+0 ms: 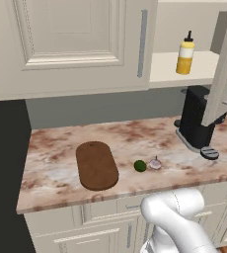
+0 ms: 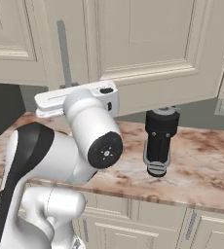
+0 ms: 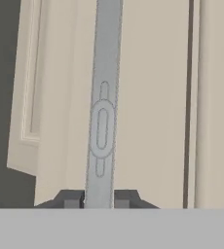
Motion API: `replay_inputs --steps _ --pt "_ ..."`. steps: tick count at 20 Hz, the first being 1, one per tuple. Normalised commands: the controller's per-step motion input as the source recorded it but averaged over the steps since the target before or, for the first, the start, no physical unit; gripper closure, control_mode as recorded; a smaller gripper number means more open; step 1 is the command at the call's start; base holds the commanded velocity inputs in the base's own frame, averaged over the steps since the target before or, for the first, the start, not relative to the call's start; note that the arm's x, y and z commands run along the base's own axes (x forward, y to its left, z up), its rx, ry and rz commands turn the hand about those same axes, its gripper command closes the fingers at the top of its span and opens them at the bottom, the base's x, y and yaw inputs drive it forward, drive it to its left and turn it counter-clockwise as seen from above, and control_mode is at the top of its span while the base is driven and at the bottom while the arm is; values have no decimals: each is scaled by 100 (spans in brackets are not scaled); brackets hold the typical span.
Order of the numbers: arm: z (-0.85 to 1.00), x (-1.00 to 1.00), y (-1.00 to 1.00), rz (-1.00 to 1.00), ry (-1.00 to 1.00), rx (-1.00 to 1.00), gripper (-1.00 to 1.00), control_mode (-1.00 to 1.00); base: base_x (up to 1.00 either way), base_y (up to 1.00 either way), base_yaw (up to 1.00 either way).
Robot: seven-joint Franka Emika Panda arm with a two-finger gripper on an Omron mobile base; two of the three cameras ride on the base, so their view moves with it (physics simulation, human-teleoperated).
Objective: Open the cabinet. Place the bowl and condiment on the counter. Then place the lime and garlic on the cutting board.
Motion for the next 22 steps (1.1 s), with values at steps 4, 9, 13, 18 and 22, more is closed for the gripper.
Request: replay_inputs --steps 4,9,13,18,22 --pt "2 -38 -48 0 -2 0 -100 -100 0 0 0" --pt "0 -18 -3 0 -1 0 -100 -100 0 0 0" --pt "0 -46 -3 0 -9 0 -100 -100 0 0 0" --pt "4 -67 1 0 -11 0 -100 -100 0 0 0" --pt "0 -59 27 -4 -4 0 -100 -100 0 0 0"
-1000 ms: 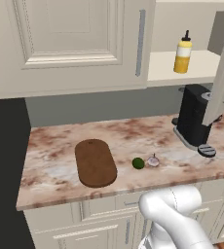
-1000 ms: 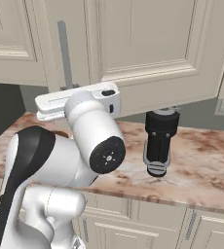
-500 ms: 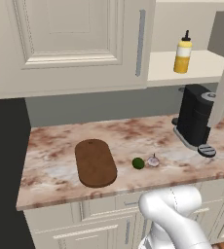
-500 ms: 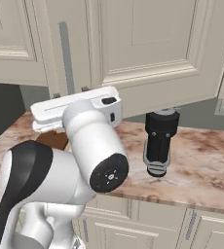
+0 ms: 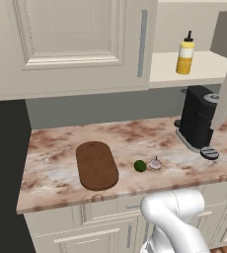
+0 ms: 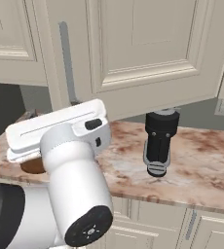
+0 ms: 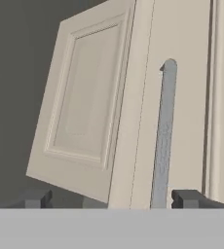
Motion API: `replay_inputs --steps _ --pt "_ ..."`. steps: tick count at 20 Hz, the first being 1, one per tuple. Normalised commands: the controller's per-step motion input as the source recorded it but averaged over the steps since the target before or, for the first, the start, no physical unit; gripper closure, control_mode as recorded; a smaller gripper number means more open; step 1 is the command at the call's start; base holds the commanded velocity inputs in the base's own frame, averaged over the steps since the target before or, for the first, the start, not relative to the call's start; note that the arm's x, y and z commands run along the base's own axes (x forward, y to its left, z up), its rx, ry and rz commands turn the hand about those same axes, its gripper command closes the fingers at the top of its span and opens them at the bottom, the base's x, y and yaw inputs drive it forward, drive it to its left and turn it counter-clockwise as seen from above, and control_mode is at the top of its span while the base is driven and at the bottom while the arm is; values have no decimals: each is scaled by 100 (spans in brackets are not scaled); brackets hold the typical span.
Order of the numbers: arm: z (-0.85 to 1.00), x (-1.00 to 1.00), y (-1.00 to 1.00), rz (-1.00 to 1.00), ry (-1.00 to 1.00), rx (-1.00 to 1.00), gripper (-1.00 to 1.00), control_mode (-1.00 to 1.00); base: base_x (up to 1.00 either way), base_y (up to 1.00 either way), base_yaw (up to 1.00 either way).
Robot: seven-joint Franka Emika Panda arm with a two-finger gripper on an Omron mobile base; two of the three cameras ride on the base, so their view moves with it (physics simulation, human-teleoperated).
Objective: Open the cabinet. Place the bowl and condiment on the counter. Then place the lime and garlic on the cutting board.
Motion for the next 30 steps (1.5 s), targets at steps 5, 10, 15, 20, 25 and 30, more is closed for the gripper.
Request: replay_inputs --steps 5,10,15,20,25,30 --pt "0 -40 51 -10 0 0 -100 -100 0 0 0" --pt "0 -19 50 -14 0 0 -100 -100 0 0 0" --pt "0 0 47 -19 0 0 -100 -100 0 0 0" --pt "0 2 38 -24 0 0 -100 -100 0 0 0" --pt "0 10 31 -28 0 0 -100 -100 0 0 0" --pt "0 22 29 -31 0 0 -100 -100 0 0 0"
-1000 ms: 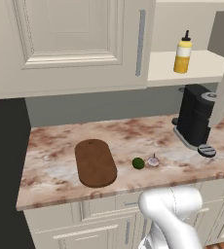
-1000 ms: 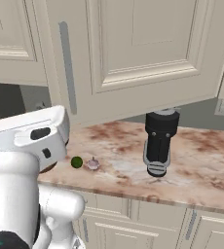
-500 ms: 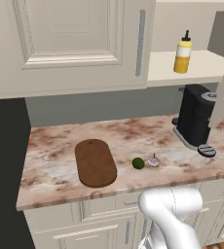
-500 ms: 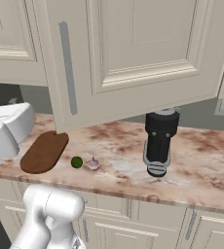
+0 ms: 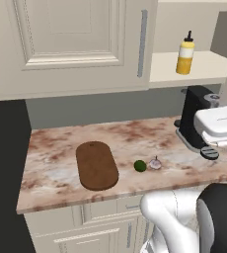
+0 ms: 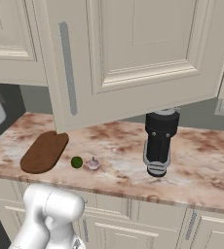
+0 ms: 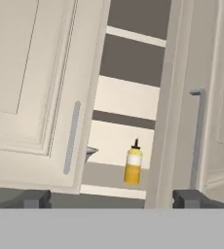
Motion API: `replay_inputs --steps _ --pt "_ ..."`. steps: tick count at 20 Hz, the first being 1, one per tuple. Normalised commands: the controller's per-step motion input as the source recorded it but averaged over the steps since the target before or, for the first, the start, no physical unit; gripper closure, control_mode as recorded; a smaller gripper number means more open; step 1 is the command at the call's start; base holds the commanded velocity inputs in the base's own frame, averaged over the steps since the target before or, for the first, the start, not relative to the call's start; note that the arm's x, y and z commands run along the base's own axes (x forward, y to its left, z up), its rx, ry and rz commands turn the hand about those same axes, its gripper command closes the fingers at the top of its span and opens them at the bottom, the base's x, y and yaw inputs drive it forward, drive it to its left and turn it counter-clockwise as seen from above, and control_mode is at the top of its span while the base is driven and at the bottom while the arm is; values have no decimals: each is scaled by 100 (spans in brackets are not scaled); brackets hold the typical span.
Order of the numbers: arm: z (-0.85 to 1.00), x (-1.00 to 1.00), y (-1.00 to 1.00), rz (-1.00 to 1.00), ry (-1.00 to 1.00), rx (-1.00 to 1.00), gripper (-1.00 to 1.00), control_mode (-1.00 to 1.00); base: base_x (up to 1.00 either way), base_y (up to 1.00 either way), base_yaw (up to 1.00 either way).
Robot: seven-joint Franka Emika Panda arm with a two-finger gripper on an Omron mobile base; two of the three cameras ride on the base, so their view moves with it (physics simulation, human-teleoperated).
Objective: Open the cabinet. Place the bowl and condiment on the counter. Then place the lime and garlic on the cutting board.
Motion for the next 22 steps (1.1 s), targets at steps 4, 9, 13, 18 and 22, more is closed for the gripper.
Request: replay_inputs --steps 4,9,13,18,22 --pt "0 31 26 -33 0 0 -100 -100 0 0 0" --pt "0 40 8 -33 0 0 -100 -100 0 0 0" --pt "0 47 2 -31 0 0 -100 -100 0 0 0" --pt "0 49 0 -28 0 0 -100 -100 0 0 0" --pt "0 47 -1 -24 0 0 -100 -100 0 0 0"
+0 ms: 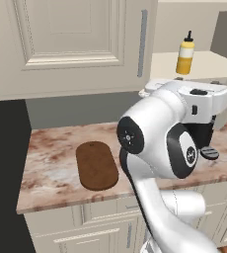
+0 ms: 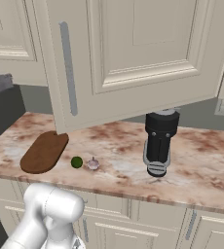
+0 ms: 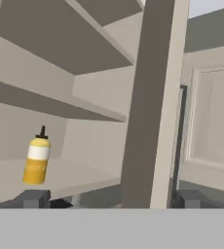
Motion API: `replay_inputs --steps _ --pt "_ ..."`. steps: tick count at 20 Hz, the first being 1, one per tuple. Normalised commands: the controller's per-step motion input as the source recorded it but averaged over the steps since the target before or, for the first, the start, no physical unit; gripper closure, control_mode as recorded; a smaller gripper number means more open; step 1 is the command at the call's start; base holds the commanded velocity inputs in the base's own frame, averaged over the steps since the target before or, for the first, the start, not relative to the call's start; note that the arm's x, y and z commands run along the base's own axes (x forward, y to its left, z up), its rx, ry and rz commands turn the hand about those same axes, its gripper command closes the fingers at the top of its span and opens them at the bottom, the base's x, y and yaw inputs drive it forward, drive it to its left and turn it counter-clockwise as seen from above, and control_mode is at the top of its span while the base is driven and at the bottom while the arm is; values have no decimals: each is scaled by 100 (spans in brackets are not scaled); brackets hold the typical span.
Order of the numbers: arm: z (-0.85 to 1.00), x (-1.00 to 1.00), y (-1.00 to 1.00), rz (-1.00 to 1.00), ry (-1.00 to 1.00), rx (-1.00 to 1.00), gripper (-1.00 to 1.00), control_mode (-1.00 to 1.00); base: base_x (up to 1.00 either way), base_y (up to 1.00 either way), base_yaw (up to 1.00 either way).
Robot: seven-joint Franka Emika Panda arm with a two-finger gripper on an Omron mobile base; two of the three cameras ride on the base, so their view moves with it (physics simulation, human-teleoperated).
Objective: Open the cabinet. Place the bowl and condiment on the counter. Then place the lime and garlic on the cutting board.
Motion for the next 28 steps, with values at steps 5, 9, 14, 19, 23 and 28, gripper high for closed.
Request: replay_inputs --steps 5,9,14,19,23,28 --pt "0 44 -2 -20 0 0 -100 -100 0 0 0" --pt "0 37 -21 -15 0 0 -100 -100 0 0 0" --pt "0 26 -45 -9 0 2 -100 -100 0 0 0" --pt "0 23 -44 -5 0 2 -100 -100 0 0 0" --pt "0 15 -44 -3 0 3 -100 -100 0 0 0" --pt "0 0 -59 -5 0 4 -100 -100 0 0 0"
